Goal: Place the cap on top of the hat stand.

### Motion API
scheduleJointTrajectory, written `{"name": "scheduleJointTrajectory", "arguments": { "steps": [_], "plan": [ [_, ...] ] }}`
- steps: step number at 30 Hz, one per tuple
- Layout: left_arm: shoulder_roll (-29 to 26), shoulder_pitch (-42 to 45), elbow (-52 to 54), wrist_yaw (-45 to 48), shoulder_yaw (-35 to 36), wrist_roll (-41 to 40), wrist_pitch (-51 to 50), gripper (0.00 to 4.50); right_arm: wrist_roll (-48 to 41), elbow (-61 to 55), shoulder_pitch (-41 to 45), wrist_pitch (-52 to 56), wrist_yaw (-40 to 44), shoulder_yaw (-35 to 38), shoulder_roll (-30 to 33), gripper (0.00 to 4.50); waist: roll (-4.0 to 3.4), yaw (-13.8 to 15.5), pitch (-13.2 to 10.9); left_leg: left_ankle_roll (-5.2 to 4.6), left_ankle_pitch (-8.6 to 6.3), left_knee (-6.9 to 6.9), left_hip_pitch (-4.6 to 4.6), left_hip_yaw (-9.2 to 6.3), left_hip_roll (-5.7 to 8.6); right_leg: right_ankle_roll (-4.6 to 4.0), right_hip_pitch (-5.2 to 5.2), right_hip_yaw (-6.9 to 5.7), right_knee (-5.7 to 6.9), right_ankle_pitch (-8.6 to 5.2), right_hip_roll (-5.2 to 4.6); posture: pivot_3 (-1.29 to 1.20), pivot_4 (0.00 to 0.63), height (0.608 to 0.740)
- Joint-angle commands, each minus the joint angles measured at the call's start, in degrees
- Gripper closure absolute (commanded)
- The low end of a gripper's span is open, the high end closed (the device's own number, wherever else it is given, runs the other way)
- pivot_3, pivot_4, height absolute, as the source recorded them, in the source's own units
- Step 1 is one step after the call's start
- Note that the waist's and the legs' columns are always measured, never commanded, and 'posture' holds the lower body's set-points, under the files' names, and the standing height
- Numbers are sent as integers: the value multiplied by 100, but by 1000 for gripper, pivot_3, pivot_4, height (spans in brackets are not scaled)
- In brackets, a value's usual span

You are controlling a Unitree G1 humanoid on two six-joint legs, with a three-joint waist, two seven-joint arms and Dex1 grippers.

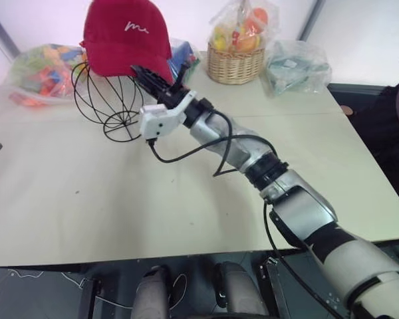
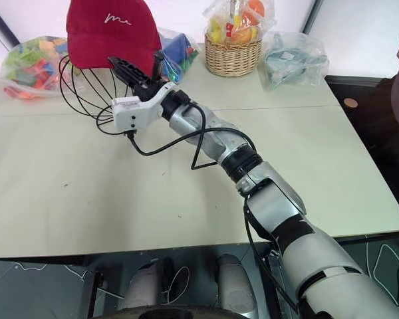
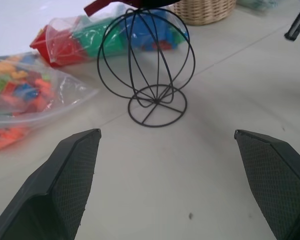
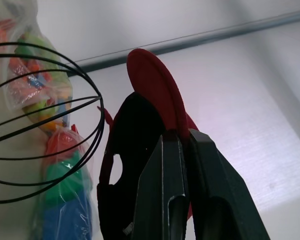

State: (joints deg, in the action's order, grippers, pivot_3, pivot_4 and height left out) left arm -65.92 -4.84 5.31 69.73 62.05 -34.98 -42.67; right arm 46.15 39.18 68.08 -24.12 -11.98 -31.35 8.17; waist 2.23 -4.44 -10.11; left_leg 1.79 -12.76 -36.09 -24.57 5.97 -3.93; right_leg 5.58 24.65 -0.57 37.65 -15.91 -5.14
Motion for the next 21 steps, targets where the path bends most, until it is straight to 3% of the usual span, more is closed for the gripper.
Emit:
{"name": "scheduleJointTrajectory", "arguments": {
  "steps": [1,21],
  "plan": [
    [53,17,190,-113,248,-105,-59,0,325,385,444,-20,-407,-176,-138,4464,0,-22,0,2,1,0,0,0,0,0,1,0,2,0,0,0,150,740],
    [252,271,196,-524,-154,-239,120,0,525,1200,898,418,-310,-622,-1034,4464,2,-129,1,3,1,1,1,-4,-1,-1,5,0,20,-1,0,0,150,740]
  ]
}}
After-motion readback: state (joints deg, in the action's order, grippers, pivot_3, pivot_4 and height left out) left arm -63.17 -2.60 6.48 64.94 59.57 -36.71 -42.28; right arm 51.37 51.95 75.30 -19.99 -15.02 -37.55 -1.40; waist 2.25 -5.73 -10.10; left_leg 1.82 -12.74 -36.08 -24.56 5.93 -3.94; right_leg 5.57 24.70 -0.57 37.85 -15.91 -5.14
